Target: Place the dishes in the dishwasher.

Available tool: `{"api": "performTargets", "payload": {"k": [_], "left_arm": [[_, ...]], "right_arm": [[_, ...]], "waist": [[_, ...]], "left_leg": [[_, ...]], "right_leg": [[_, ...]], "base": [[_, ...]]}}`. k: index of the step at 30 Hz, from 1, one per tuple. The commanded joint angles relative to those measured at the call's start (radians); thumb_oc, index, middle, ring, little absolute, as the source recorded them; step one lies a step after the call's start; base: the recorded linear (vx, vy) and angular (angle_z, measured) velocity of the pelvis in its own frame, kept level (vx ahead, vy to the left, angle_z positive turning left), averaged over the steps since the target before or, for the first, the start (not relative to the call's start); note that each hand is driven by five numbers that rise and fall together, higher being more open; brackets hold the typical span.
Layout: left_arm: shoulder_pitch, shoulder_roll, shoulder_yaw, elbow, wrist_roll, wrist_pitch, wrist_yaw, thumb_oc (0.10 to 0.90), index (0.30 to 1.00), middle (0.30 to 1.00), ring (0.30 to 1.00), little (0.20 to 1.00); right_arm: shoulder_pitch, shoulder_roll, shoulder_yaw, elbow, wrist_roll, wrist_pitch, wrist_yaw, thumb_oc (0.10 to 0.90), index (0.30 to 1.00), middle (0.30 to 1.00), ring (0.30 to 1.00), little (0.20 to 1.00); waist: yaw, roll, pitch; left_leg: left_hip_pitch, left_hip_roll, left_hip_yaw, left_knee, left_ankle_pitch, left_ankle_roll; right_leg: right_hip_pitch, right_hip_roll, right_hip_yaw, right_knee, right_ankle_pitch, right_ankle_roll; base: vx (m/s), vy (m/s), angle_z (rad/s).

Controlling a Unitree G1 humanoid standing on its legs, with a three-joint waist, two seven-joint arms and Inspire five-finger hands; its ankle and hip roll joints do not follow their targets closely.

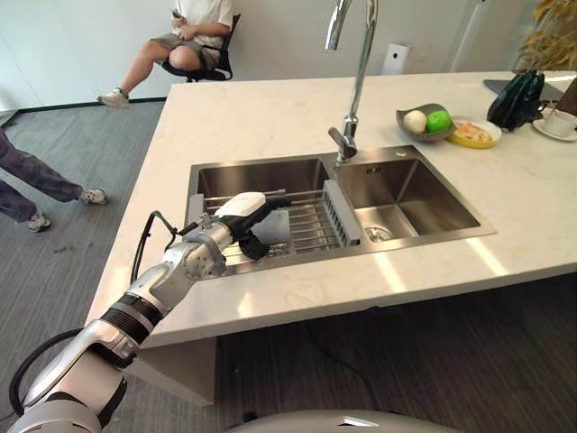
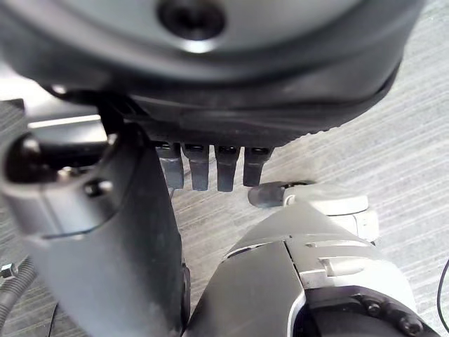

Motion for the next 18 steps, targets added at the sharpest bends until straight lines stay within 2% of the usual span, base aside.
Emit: {"api": "performTargets", "payload": {"k": [1, 10, 18], "left_arm": [[-0.260, 0.016, 0.078, 0.052, 0.076, 0.001, 0.105, 0.800, 0.900, 0.900, 0.900, 0.900], [-0.300, -0.019, 0.054, 0.140, 0.117, 0.036, 0.119, 0.800, 0.900, 0.900, 0.900, 0.900], [-0.398, -0.082, -0.026, 0.329, 0.107, 0.091, 0.084, 0.800, 0.900, 0.900, 0.900, 0.900]], "right_arm": [[0.007, -0.025, 0.045, 0.039, -0.014, 0.015, 0.002, 0.800, 0.900, 0.900, 0.900, 0.900], [-0.002, -0.017, 0.063, 0.020, -0.015, 0.015, -0.009, 0.800, 0.900, 0.900, 0.900, 0.900], [-0.021, -0.021, 0.081, 0.010, -0.018, 0.026, -0.011, 0.800, 0.900, 0.900, 0.900, 0.900]], "waist": [[0.031, 0.023, 0.042], [0.026, 0.017, 0.044], [0.014, 0.015, 0.055]], "left_leg": [[0.082, -0.023, -0.046, 0.012, -0.128, 0.021], [0.080, -0.025, -0.048, 0.012, -0.133, 0.024], [0.072, -0.028, -0.044, 0.012, -0.133, 0.030]], "right_leg": [[-0.089, -0.016, -0.056, 0.006, 0.117, 0.047], [-0.093, -0.017, -0.060, 0.006, 0.116, 0.048], [-0.108, -0.016, -0.050, 0.006, 0.121, 0.049]], "base": [[-0.01, 0.010, -0.11], [0.00, 0.000, 0.00], [0.00, 0.001, -0.01]]}}
